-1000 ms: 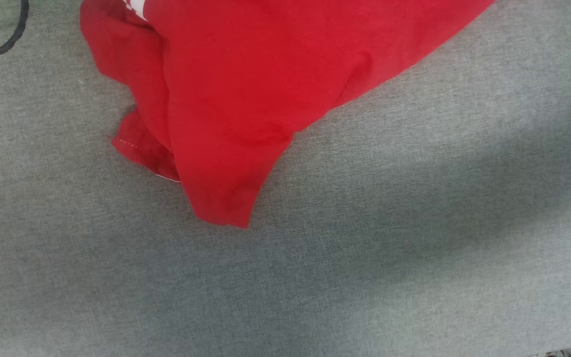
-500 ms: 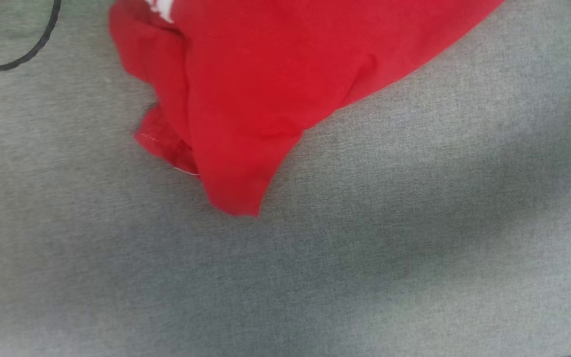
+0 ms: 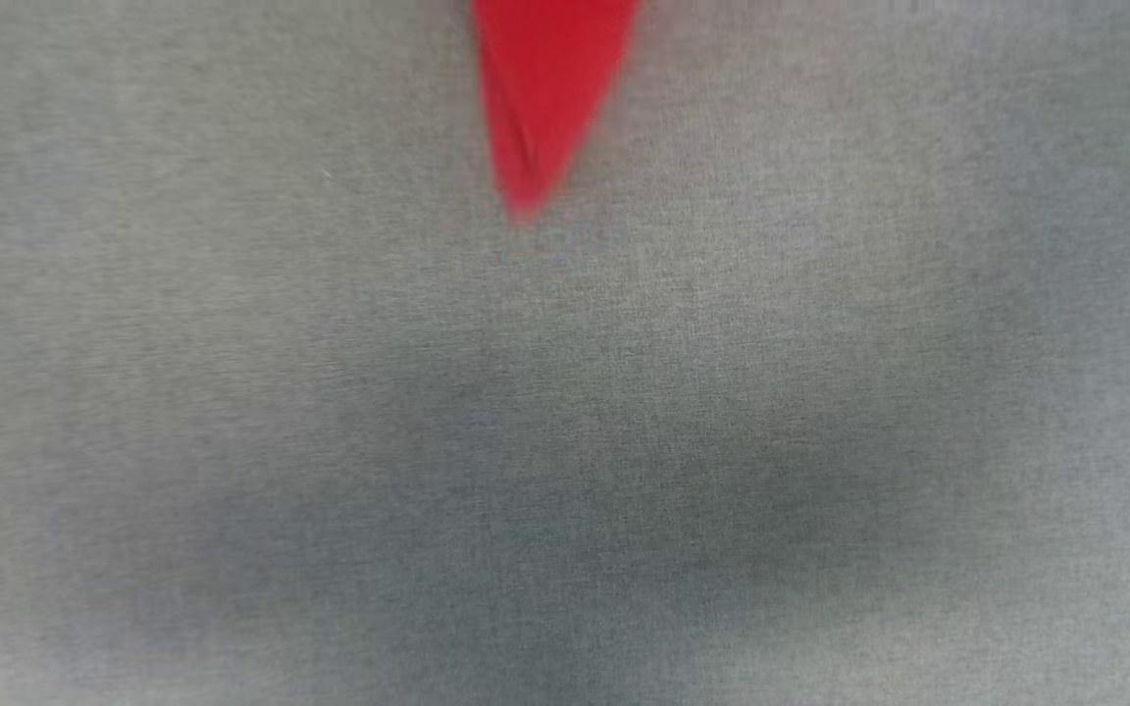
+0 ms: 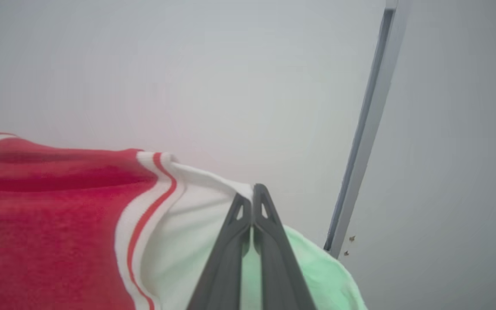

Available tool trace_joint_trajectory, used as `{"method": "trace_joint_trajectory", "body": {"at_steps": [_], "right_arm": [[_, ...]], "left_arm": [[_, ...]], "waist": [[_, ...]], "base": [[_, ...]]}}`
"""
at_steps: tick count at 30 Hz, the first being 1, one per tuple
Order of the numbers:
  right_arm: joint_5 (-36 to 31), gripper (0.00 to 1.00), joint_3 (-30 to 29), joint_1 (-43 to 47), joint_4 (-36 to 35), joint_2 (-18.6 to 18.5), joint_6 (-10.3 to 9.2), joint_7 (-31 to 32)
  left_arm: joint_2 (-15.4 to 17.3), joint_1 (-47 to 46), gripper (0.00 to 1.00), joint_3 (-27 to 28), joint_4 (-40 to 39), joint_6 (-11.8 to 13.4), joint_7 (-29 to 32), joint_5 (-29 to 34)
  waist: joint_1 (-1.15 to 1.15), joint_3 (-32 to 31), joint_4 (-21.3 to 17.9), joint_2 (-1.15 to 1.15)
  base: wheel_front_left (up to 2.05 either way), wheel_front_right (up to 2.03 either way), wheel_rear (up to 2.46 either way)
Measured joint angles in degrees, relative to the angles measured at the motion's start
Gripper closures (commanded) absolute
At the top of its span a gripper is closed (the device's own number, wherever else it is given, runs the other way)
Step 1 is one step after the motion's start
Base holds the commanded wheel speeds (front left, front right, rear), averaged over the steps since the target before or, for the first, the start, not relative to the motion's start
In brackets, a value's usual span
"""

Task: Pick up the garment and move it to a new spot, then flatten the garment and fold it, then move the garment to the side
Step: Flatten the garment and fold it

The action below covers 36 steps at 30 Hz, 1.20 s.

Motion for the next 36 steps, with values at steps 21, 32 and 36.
{"method": "trace_joint_trajectory", "body": {"at_steps": [21, 32, 36], "right_arm": [[2.2, 1.0, 10.8, 20.3, -6.7, -0.4, -0.03, -1.0], [19.9, 1.0, 12.8, 57.9, -34.4, -15.2, -0.04, 8.4], [22.5, 1.0, 11.8, 66.7, -41.1, -18.3, -0.04, 11.1]], "left_arm": [[7.4, 27.3, 1.0, 0.8, -19.3, 0.1, -5.3, -11.5], [17.6, 61.5, 1.0, 3.4, -39.9, 0.1, -5.5, -8.1], [18.5, 70.4, 1.0, 5.6, -43.1, 0.1, -5.5, -4.6]], "waist": [[0.0, -12.7, 3.1, 0.0], [0.0, -17.7, 2.5, 0.0], [0.0, -19.2, 2.2, 0.01]], "base": [[0.0, 0.0, 0.0], [0.0, 0.0, 0.0], [0.0, 0.0, 0.0]]}}
